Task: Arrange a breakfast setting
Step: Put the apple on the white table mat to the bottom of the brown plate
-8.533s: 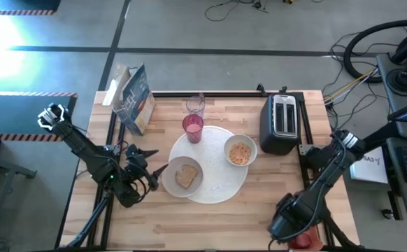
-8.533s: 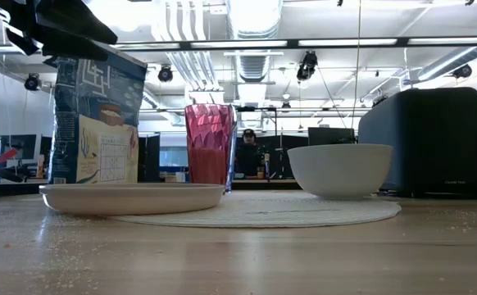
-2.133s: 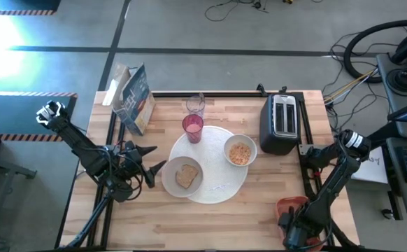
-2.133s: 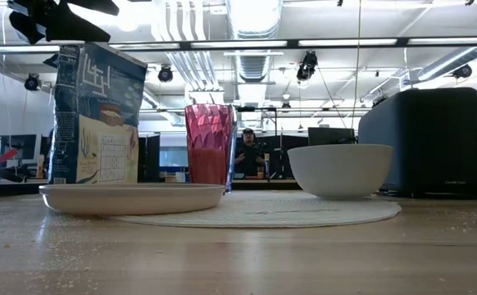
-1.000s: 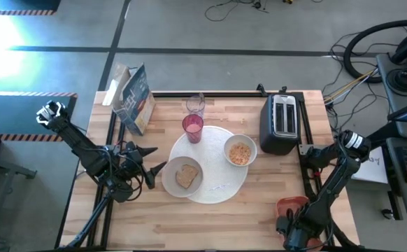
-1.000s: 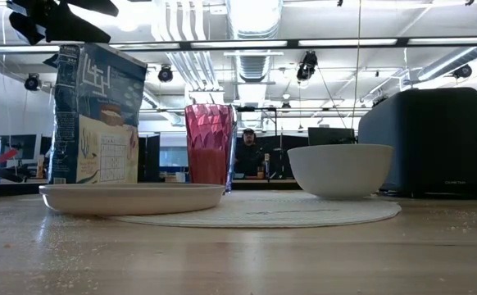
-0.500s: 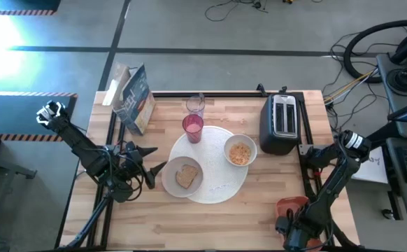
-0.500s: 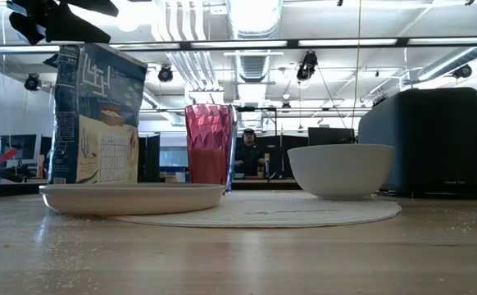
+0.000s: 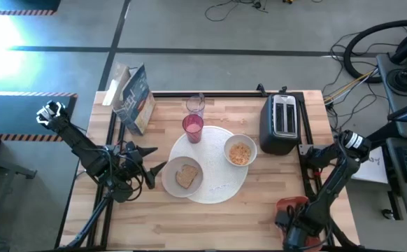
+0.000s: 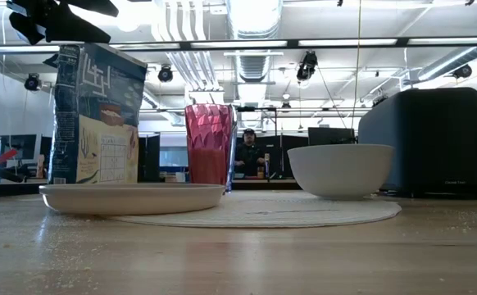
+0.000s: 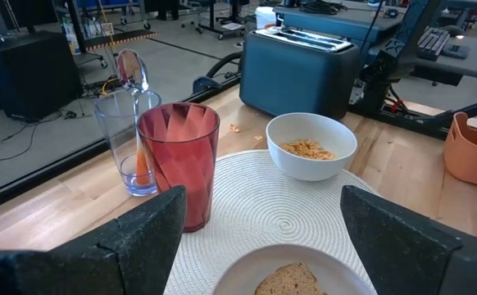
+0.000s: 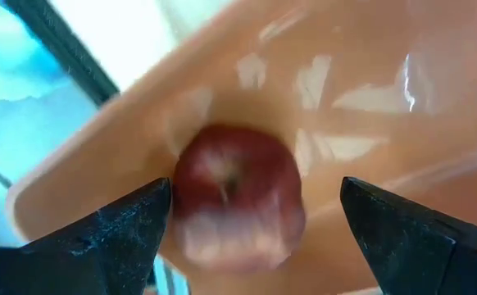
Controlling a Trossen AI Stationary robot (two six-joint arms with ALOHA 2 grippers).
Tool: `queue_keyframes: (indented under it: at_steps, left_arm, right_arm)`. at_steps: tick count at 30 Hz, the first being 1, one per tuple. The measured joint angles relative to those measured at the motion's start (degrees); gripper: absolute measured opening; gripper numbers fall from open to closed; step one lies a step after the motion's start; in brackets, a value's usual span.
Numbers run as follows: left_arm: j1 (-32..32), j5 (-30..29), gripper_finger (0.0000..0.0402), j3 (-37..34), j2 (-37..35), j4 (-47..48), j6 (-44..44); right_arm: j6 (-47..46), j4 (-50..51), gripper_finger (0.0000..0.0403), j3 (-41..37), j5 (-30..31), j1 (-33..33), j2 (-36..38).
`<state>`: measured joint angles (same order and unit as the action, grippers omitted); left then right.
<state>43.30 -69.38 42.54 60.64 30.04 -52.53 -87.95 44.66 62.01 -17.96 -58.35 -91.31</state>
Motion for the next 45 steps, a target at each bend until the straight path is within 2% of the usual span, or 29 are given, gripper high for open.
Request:
queue_keyframes:
  at_steps: [6,15,24,32,45]
  left_arm:
    - [-0.01,0.0,0.0307,0.0,0.0,0.0,0.0]
    - [0.01,0.0,0.0307,0.0,0.0,0.02,0.02]
    - [0.01,0.0,0.0307,0.0,0.0,0.0,1.03]
    - [-0.01,0.0,0.0307,0.0,0.0,0.02,1.05]
    - [0.0,0.0,0.0307,0.0,0.0,-0.01,1.05]
  right_arm:
    - [0.04,0.09,0.0345,-1.73,0.8,-0.02,0.0]
    - [0.09,-0.59,0.0345,-3.28,-7.67,0.0,0.0]
    - [-1.95,-0.83,0.0345,-4.74,-8.59,0.0,0.0]
    - [-2.56,-4.13,0.0327,-7.84,-18.37,0.13,0.02]
    - [-2.03,-6.05,0.0325,-8.12,-18.77,0.13,0.07]
